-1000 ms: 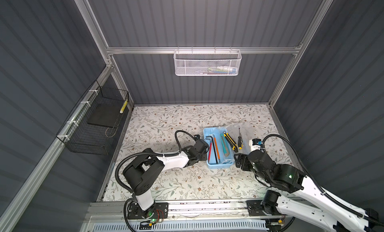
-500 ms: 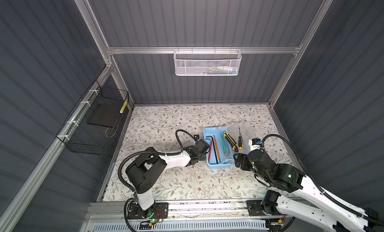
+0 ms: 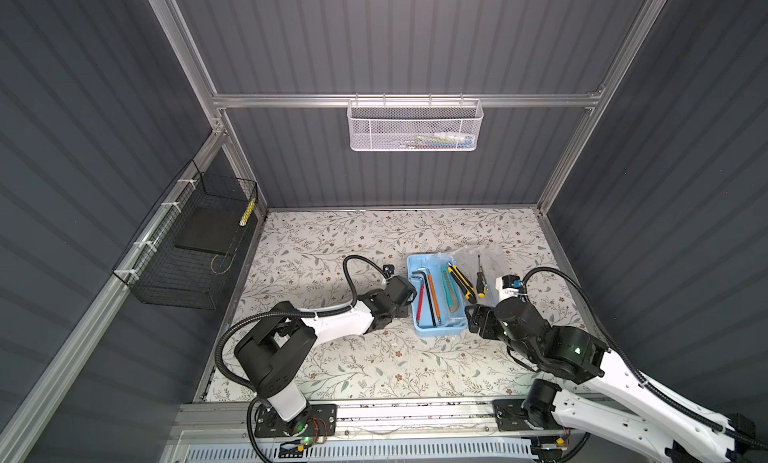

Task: Pack the tool kit
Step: 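Lower the left gripper and close it on the clear-handled screwdriver, then lift the clear-handled screwdriver with the left gripper and carry it over the tray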

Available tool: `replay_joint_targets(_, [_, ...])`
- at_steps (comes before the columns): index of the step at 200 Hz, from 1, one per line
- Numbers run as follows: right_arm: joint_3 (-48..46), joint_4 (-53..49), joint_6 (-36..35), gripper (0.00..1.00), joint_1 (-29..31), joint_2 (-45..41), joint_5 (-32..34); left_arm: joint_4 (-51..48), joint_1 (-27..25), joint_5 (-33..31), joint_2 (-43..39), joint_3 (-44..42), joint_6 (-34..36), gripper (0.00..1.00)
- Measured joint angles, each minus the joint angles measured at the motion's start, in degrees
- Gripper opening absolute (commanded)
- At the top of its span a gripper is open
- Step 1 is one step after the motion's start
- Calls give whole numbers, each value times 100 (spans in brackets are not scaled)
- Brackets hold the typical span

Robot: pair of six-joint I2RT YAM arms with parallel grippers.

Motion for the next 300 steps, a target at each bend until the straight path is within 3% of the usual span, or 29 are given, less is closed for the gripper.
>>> replay_joint_targets(150, [-127, 79, 20, 84, -28, 4, -11, 94, 0, 168, 887, 411, 221, 35])
replay_joint_targets(228, [-166, 74, 20, 84, -85, -162, -17, 0, 7, 127, 1060, 632, 256, 16])
replay_joint_targets(254, [-181, 74, 20, 84, -87, -181, -20, 0, 7, 129, 1056, 632, 256, 0])
replay_joint_targets(300, [-181, 74, 20, 84, -90, -234, -42, -177, 2, 184, 911, 560, 210, 0])
